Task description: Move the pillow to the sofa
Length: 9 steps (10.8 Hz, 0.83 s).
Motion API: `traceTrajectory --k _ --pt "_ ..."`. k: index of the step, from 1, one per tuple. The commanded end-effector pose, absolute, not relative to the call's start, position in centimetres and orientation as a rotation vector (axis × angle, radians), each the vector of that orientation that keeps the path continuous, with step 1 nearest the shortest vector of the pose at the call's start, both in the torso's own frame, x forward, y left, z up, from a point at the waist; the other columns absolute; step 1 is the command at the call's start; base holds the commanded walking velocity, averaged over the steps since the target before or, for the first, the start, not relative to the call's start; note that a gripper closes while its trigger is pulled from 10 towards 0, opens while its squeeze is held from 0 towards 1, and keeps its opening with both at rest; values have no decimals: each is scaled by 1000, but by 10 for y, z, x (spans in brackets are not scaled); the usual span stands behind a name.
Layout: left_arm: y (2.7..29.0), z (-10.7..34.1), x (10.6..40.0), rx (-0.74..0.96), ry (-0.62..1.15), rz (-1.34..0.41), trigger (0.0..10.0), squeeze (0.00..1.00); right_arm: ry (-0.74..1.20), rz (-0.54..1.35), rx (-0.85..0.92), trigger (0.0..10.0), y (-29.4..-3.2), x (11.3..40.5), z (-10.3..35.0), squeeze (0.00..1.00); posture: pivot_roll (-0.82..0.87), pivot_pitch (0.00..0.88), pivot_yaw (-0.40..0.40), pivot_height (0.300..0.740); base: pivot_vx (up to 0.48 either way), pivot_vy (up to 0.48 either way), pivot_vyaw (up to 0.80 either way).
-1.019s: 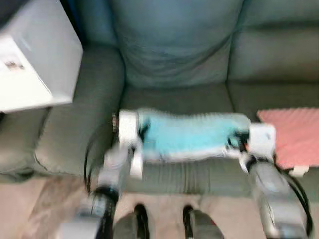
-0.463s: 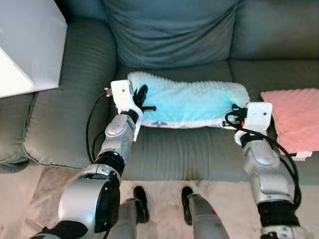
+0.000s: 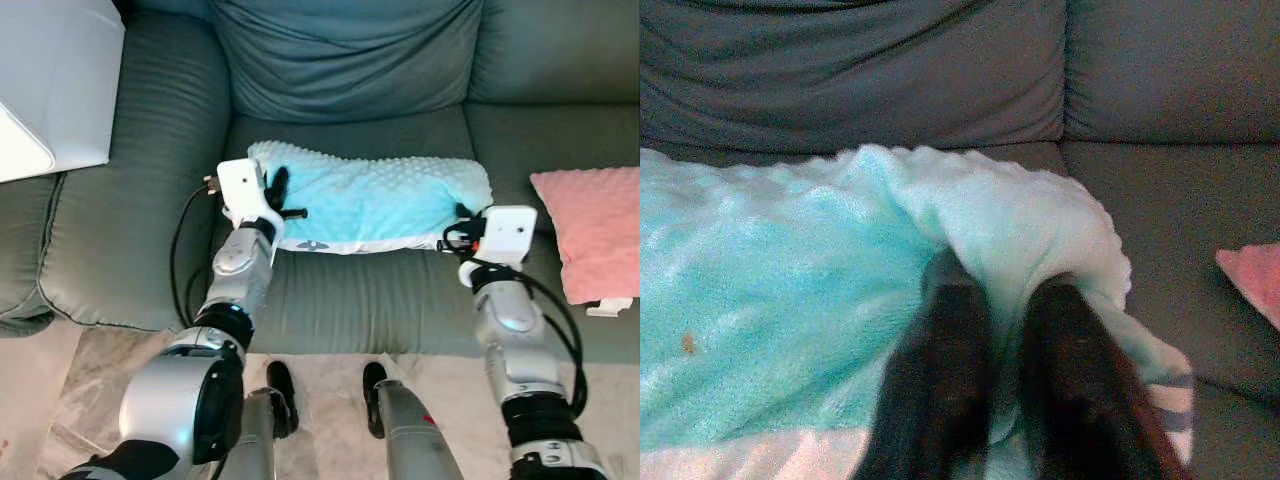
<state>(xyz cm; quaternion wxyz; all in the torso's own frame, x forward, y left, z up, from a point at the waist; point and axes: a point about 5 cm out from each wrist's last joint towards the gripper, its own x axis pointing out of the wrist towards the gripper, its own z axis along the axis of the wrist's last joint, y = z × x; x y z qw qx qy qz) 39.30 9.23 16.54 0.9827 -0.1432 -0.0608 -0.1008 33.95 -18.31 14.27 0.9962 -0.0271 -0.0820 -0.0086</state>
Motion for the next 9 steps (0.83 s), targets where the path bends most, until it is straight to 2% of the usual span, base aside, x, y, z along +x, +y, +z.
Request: traceTrajectory --k 1,9 --pt "94 153 389 -293 -86 -187 10000 1000 -144 -5 -44 10000 -179 335 133 1000 -239 506 86 740 0 0 0" --pt "98 125 376 -287 -47 -156 10000 1000 -111 17 16 10000 -169 331 119 1000 -217 500 73 740 0 0 0"
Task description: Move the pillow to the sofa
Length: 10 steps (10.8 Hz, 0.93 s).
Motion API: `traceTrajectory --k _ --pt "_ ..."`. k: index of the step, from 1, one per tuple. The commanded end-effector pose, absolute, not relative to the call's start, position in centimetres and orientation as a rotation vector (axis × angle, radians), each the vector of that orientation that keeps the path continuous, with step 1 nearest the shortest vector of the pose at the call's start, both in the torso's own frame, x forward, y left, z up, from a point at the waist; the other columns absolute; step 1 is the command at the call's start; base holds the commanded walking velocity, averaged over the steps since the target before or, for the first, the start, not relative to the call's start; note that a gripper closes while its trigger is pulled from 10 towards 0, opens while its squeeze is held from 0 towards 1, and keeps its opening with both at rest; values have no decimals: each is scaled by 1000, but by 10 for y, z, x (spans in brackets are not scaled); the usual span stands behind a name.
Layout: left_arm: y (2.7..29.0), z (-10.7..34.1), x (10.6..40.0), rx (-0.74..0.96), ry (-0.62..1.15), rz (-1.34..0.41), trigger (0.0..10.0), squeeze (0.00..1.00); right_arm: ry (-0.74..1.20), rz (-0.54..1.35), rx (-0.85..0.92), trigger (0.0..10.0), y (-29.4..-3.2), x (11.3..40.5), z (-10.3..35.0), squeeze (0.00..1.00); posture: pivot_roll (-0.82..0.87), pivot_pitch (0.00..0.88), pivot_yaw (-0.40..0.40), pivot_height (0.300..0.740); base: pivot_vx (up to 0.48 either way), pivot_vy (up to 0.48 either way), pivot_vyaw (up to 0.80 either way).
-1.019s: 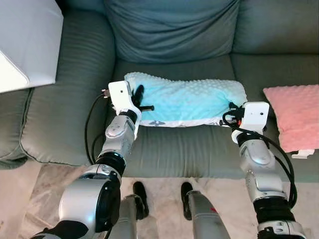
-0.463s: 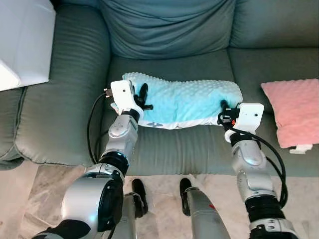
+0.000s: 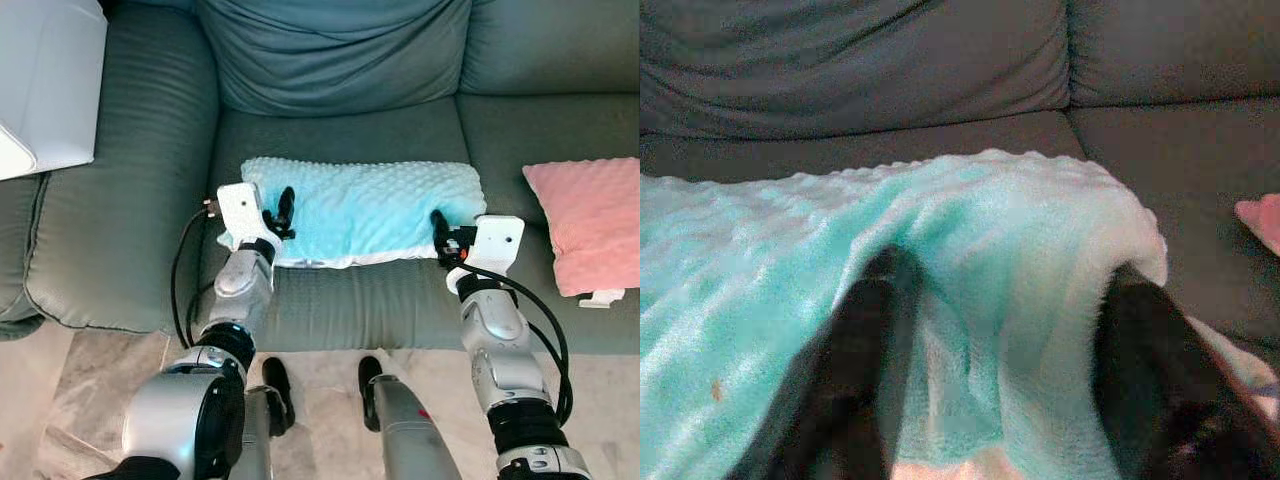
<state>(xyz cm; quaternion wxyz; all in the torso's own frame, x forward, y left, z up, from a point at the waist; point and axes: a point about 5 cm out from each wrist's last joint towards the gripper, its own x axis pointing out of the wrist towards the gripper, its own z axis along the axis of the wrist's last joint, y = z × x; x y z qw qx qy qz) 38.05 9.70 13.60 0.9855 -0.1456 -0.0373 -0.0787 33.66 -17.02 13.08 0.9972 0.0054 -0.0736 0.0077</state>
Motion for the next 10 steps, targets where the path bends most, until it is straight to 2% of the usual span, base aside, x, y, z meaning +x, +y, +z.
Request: traceTrajectory --k 1,10 --pt "99 123 374 -285 -47 -153 10000 1000 -108 29 18 10000 -167 332 119 1000 -215 494 70 740 0 0 0" --pt "105 88 355 -259 35 -155 10000 1000 -51 86 20 10000 -151 316 101 1000 -214 500 56 740 0 0 0"
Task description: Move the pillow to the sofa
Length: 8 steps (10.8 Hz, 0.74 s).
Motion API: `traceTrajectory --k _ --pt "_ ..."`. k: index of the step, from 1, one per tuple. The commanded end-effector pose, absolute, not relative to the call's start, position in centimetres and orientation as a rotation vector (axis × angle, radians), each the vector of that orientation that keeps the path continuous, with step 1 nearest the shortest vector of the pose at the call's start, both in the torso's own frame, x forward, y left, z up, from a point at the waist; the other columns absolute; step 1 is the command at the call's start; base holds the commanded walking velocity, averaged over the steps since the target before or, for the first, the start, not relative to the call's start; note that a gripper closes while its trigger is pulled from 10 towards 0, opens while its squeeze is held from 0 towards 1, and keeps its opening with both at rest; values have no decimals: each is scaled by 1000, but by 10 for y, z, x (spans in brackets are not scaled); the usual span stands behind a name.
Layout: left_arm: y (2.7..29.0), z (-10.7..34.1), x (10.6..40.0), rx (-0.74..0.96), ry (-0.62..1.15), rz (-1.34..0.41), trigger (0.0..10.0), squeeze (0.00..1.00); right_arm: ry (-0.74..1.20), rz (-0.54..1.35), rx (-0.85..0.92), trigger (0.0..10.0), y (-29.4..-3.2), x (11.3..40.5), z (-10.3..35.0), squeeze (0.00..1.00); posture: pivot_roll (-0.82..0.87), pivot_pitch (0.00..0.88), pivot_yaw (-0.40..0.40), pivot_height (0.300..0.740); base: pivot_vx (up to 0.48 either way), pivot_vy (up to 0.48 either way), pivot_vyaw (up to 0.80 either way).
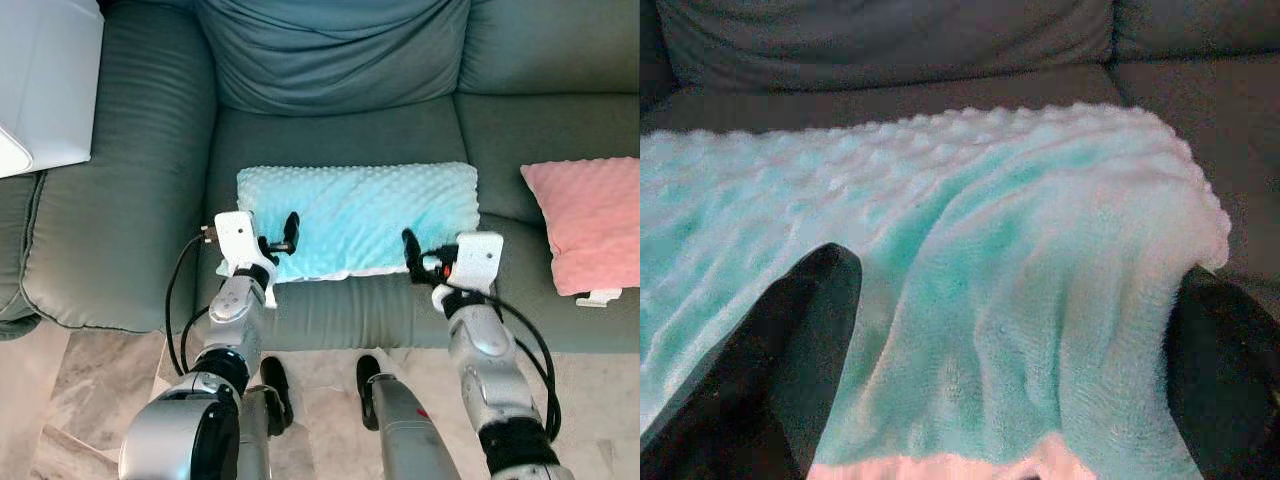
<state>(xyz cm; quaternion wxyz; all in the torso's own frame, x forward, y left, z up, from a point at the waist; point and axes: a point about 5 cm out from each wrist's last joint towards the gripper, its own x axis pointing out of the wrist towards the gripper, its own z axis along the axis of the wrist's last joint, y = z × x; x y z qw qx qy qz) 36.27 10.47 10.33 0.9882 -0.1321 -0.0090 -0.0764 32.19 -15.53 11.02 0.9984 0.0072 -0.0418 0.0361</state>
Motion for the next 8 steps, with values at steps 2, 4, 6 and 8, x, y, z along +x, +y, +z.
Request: traceTrajectory --k 2,4,6,8 --pt "103 85 353 -263 54 -165 10000 1000 -23 93 19 10000 -151 314 98 1000 -213 502 57 740 0 0 0" --pt "100 83 352 -270 72 -187 10000 1000 84 137 -37 10000 -149 312 82 1000 -214 506 53 740 0 0 0" --pt "100 75 347 -259 91 -207 10000 1000 217 110 -82 10000 -161 309 65 1000 -209 506 53 740 0 0 0" --pt "107 58 337 -217 162 -210 10000 1000 355 138 -110 10000 -162 298 44 1000 -200 500 55 740 0 0 0"
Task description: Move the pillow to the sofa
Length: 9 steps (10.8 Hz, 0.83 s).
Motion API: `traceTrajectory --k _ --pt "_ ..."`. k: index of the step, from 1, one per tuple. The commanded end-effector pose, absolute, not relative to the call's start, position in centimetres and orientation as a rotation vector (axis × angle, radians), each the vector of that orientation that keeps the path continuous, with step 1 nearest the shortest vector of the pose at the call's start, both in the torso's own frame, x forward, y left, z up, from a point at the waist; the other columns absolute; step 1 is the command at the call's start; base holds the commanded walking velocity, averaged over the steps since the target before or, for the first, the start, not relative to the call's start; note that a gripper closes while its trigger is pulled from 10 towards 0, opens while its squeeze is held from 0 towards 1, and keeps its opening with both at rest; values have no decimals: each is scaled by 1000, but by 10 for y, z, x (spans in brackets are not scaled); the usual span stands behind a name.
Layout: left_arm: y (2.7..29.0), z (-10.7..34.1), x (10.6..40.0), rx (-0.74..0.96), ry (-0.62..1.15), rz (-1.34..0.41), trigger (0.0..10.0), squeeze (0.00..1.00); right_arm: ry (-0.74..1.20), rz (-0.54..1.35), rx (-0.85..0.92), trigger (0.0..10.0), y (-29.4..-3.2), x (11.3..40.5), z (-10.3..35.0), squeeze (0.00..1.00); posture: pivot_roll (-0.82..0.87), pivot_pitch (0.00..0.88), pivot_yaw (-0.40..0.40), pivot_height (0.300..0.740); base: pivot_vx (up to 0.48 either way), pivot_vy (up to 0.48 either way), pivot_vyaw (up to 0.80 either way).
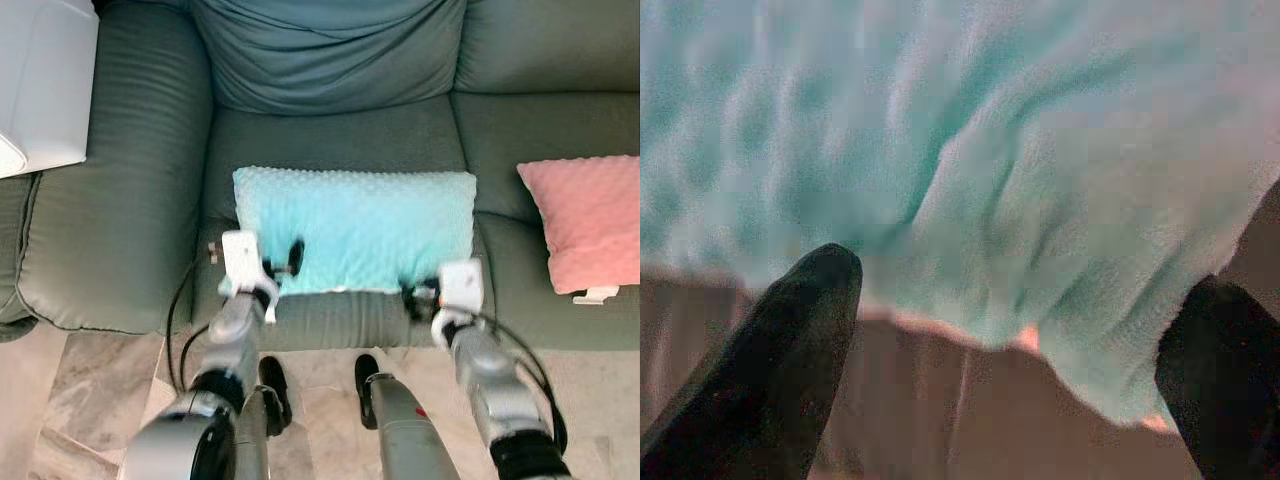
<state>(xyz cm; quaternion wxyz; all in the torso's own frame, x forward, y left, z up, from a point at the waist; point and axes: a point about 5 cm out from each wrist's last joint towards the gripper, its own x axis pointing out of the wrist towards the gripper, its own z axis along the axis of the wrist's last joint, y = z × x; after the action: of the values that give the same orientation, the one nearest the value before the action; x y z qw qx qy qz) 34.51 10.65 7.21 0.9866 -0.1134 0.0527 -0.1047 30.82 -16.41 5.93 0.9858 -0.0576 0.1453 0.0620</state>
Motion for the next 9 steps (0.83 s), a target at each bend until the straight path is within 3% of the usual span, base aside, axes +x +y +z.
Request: traceTrajectory --k 1,3,7,8,9 --pt "108 54 334 -219 180 -215 10000 1000 386 146 -110 10000 -162 296 40 1000 -199 499 56 740 0 0 0" --pt "120 18 309 -110 356 -233 10000 1000 464 153 -122 10000 -161 291 26 1000 -177 481 62 740 0 0 0" --pt "127 33 307 -34 261 -278 10000 996 236 25 -241 10000 -176 284 59 1000 -168 444 77 740 0 0 0" --pt "128 38 305 -30 221 -290 10000 255 179 7 -281 10000 -180 277 65 1000 -170 439 78 740 0 0 0" --pt "131 46 305 -18 177 -279 10000 0 127 3 -250 10000 -180 271 70 945 -168 433 80 740 0 0 0"
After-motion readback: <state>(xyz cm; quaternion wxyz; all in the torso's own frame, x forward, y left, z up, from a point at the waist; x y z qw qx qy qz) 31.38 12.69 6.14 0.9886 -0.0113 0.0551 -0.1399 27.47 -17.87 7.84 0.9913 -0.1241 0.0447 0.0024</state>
